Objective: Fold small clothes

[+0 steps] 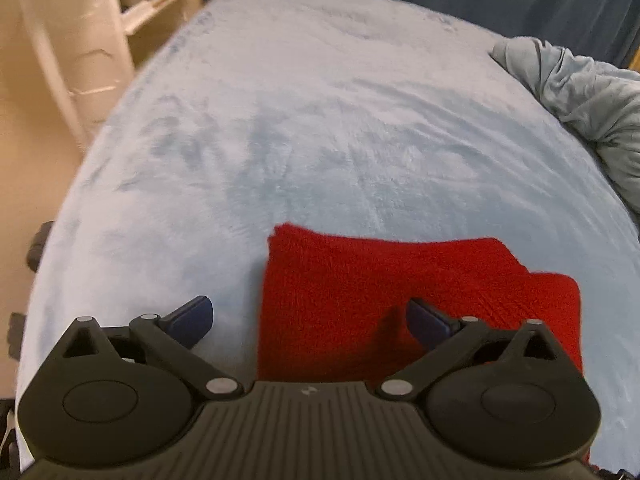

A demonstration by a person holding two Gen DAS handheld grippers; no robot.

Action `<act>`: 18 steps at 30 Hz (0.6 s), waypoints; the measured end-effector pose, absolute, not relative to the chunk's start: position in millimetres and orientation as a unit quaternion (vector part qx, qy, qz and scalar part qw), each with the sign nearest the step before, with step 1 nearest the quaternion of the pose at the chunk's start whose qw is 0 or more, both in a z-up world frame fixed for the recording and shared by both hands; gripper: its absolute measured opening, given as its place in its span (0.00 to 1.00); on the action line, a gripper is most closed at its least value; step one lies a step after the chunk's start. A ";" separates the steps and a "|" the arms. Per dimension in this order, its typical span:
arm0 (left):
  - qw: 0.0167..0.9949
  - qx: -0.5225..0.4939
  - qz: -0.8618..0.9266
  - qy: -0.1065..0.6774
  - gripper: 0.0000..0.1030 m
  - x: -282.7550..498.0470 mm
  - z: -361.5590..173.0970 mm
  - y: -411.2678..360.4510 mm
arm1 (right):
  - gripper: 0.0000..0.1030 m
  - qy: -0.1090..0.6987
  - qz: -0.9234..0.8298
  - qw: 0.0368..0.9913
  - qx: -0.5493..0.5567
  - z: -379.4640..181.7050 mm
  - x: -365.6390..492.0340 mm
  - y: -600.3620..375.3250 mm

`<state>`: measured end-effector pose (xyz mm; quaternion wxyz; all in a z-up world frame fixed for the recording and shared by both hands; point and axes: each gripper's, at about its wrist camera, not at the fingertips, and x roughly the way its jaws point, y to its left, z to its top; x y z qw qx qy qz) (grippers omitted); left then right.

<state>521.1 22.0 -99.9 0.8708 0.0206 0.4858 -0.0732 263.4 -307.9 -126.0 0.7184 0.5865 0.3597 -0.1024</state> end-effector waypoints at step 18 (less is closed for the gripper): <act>0.898 0.004 -0.005 0.441 1.00 270.6 -58.2 -14.7 | 0.92 0.363 -0.062 0.912 0.180 5.3 207.7 -278.1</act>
